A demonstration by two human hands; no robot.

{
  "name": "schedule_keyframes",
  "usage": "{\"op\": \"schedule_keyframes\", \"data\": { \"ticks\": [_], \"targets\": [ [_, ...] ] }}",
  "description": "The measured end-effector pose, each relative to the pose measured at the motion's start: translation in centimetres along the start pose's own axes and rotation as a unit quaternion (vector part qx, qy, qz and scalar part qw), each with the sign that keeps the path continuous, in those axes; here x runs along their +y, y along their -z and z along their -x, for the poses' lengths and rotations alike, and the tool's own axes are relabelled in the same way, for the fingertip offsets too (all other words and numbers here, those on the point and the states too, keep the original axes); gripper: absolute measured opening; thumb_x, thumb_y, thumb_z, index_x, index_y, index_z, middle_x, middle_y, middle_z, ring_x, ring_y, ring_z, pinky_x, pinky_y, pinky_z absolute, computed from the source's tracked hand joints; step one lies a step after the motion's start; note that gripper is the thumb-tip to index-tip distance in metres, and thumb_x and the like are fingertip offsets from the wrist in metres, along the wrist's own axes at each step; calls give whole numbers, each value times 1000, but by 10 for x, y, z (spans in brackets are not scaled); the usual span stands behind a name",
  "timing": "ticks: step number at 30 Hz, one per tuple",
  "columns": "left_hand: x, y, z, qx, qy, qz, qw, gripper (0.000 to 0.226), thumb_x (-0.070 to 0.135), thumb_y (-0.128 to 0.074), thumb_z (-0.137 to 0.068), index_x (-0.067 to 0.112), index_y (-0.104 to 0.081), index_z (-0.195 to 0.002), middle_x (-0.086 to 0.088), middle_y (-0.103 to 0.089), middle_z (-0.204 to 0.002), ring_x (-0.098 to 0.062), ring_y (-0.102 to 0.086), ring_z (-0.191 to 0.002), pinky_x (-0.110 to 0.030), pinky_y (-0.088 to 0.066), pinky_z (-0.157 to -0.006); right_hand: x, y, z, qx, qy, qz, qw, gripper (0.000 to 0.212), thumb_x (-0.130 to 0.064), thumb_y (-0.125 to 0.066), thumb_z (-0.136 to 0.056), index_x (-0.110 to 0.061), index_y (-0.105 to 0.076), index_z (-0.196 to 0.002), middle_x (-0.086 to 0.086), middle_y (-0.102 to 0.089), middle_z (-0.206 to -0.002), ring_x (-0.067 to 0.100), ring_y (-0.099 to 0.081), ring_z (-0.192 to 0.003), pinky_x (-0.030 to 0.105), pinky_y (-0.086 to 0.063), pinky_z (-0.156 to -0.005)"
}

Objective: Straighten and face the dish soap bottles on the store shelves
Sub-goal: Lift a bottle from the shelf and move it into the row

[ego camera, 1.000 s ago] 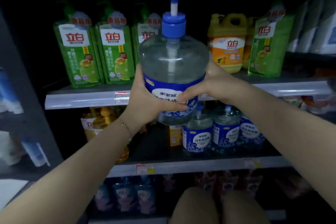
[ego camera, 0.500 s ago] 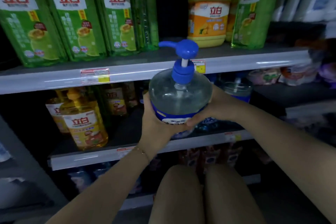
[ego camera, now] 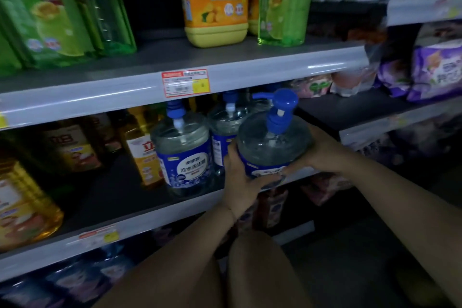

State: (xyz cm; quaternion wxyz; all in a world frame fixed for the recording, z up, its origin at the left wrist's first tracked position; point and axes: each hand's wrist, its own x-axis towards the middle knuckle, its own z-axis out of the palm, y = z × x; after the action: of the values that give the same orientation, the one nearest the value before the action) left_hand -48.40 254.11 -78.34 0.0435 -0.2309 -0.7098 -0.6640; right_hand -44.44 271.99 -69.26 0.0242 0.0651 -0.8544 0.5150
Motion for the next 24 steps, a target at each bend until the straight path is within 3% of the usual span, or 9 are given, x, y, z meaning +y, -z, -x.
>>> {"op": "schedule_keyframes", "data": {
  "ticks": [3,6,9,12,16,19,24],
  "targets": [
    [-6,-26,-16,-7,0,17,1000,103,62,-85,-51,40,-31,-136,3,-41,-142,-14,-44,-131,-42,-46,-105,17,21,-4,35,0,19,999,97,8,-89,-46,-32,-48,-125,-21,-60,-115,-13,-57,-100,8,-48,-77],
    [-10,-44,-30,-21,-5,34,999,98,59,-86,-52,47,-30,-131,7,-43,-141,-8,-46,-129,-37,-46,-105,29,39,-10,42,-10,32,999,102,4,-91,-47,-27,-46,-134,-17,-61,-122,-1,-58,-109,19,-51,-84],
    [-16,-56,-34,-20,-3,45,999,102,61,-86,-49,49,-27,-131,7,-41,-142,-8,-45,-130,-36,-46,-105,34,50,-13,36,-16,24,999,101,4,-90,-48,-34,-45,-130,-14,-60,-125,9,-58,-114,35,-53,-88],
    [-20,-61,-38,-20,5,53,998,100,65,-85,-47,56,-25,-127,10,-40,-142,-9,-44,-131,-38,-46,-105,39,55,-15,36,-12,16,999,98,5,-89,-50,-37,-45,-127,-16,-59,-124,10,-58,-114,35,-53,-87],
    [-19,-58,-48,-35,7,68,997,94,43,-86,-55,54,-28,-128,21,-44,-138,-3,-47,-127,-32,-46,-103,41,59,-24,32,-13,9,999,94,4,-88,-52,-35,-47,-128,-14,-61,-122,10,-57,-115,36,-54,-88],
    [-21,-57,-53,-39,12,82,996,96,36,-87,-58,46,-29,-134,14,-46,-141,-5,-50,-127,-37,-47,-103,43,61,-30,28,-16,-1,999,93,3,-89,-52,-33,-48,-128,-10,-62,-122,10,-59,-114,42,-54,-89],
    [-22,-65,-61,-47,23,83,995,97,34,-89,-58,51,-29,-132,10,-46,-142,-11,-50,-128,-45,-48,-103,49,68,-32,42,-9,1,999,94,2,-89,-53,-28,-46,-131,-8,-61,-125,12,-58,-116,41,-54,-91]
  ]
}}
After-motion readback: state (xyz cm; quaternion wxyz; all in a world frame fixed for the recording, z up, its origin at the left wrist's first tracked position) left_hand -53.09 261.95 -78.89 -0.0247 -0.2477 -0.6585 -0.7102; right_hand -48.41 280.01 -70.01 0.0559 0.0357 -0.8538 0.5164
